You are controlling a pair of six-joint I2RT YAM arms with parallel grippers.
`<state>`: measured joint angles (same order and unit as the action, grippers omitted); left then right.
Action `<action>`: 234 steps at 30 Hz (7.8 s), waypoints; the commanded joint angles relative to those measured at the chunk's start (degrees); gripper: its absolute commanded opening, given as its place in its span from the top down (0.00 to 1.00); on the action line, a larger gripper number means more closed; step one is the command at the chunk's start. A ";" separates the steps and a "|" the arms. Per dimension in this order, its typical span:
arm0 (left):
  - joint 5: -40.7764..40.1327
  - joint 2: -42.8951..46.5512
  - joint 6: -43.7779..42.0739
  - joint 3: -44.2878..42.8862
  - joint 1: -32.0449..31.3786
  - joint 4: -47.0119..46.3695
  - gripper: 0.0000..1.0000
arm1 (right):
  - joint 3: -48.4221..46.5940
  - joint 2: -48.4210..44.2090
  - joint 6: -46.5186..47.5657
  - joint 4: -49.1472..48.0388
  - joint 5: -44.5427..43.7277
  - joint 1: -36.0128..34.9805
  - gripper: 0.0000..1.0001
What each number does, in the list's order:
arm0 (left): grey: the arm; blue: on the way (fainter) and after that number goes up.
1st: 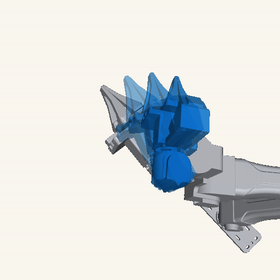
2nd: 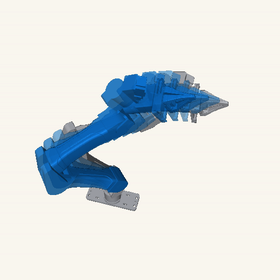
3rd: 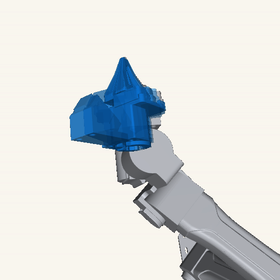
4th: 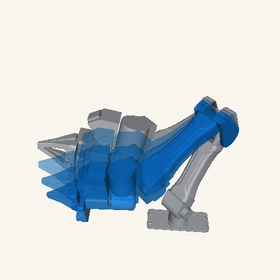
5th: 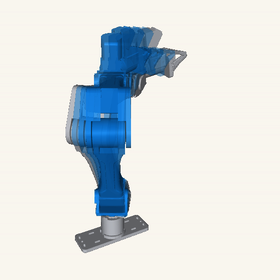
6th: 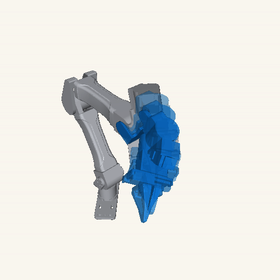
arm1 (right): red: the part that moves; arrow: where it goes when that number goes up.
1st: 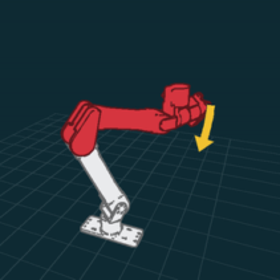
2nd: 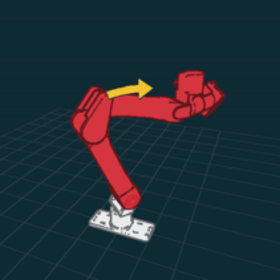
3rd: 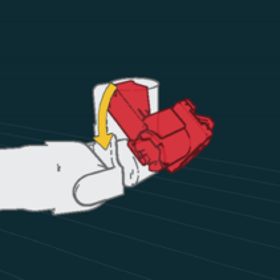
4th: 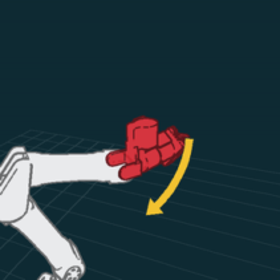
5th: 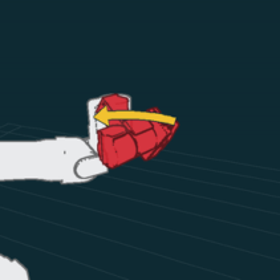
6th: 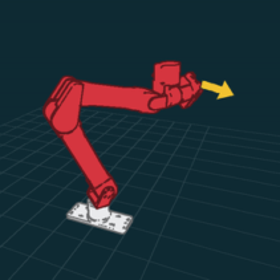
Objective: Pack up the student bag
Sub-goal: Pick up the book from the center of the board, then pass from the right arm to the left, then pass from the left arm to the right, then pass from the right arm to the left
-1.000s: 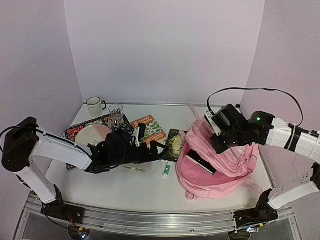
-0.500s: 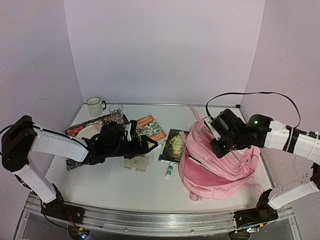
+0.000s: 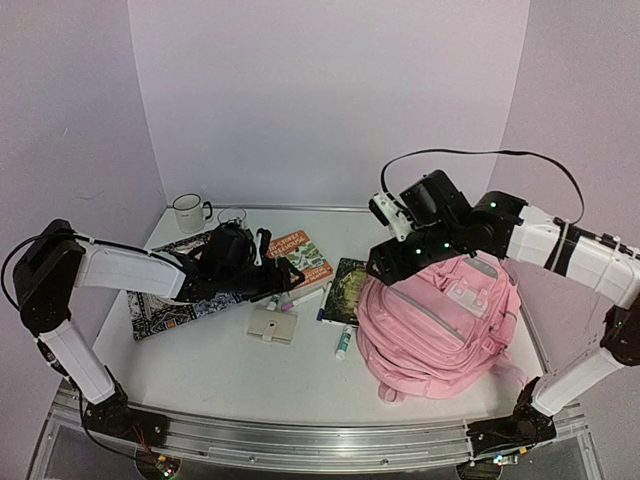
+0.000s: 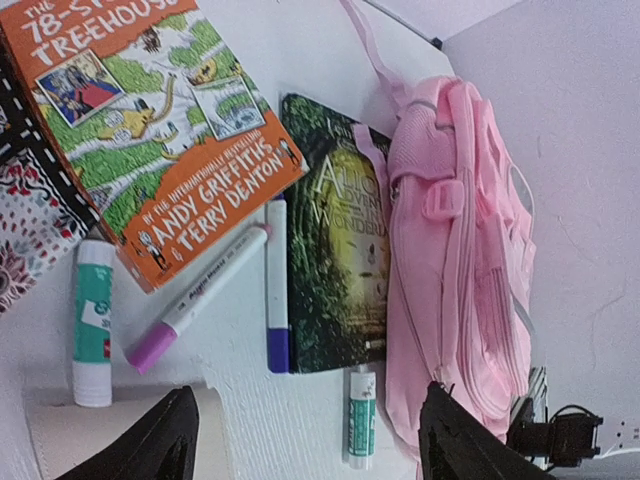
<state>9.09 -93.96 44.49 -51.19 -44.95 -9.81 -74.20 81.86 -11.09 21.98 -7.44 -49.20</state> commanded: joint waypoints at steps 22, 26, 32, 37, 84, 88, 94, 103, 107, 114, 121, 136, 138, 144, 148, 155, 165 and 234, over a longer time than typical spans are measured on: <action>1.69 -21.61 1.10 -19.30 9.98 5.11 0.32 | -21.74 39.48 -3.31 -20.45 10.69 8.75 0.32; 2.60 -23.00 2.21 -20.48 10.13 5.11 0.32 | -23.02 42.85 -3.29 -21.50 11.29 8.92 0.34; 4.16 -25.59 4.44 -21.93 10.15 5.16 0.32 | -23.96 47.47 -4.41 -24.81 12.49 9.31 0.39; 6.61 -27.04 5.34 -22.68 10.15 4.86 0.32 | -24.18 49.82 -4.82 -26.63 17.37 9.34 0.44; 13.23 -17.24 29.95 -2.50 10.18 -32.65 0.09 | -6.11 22.33 -28.80 -51.02 34.66 10.49 1.00; 15.31 -20.64 34.29 -2.37 9.73 -41.02 0.10 | -2.42 21.93 -31.08 -54.21 35.01 10.44 1.00; 16.92 -23.31 36.37 -4.09 8.10 -46.48 0.12 | 1.38 22.50 -33.29 -56.78 34.14 10.44 1.00; 17.79 -26.94 41.55 -2.05 7.13 -54.58 0.24 | 8.66 21.66 -34.64 -57.21 31.46 10.41 1.00; 17.50 -27.09 41.13 -1.40 6.72 -54.96 0.26 | 12.37 20.50 -34.14 -55.51 29.54 10.18 0.91; 17.36 -28.12 40.50 -0.75 6.39 -54.98 0.28 | 14.30 17.52 -28.82 -44.31 20.87 9.95 0.68; 17.29 -29.42 40.00 -0.66 6.19 -54.96 0.28 | 8.96 18.46 -22.09 -32.27 11.74 9.95 0.50; 17.51 -32.64 39.42 -0.84 6.10 -54.91 0.27 | -1.61 30.24 -13.68 -23.57 9.35 9.88 0.48; 17.78 -33.09 39.36 -1.00 6.10 -54.88 0.27 | -1.89 31.77 -13.27 -23.56 10.37 9.63 0.52; 18.88 -33.70 39.38 -2.77 5.57 -54.91 0.26 | -3.14 34.97 -12.34 -23.52 13.57 7.22 0.56; 19.48 -33.58 39.70 -4.16 4.90 -54.88 0.26 | -3.11 36.06 -13.27 -24.85 14.90 6.74 0.57; 19.94 -32.18 38.53 -5.62 3.87 -54.89 0.27 | -1.68 35.06 -15.47 -29.26 18.44 6.70 0.57; 19.20 -27.43 35.82 -3.37 4.18 -54.87 0.76 | 1.41 28.62 -16.29 -32.18 18.00 7.30 0.53; 21.33 2.69 29.46 14.63 5.23 -48.85 0.04 | 23.75 5.18 -56.09 -92.03 33.38 12.58 1.00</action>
<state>35.57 -94.54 72.90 -37.37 -38.60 -56.86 -50.30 91.22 -63.44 -57.69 33.80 -34.73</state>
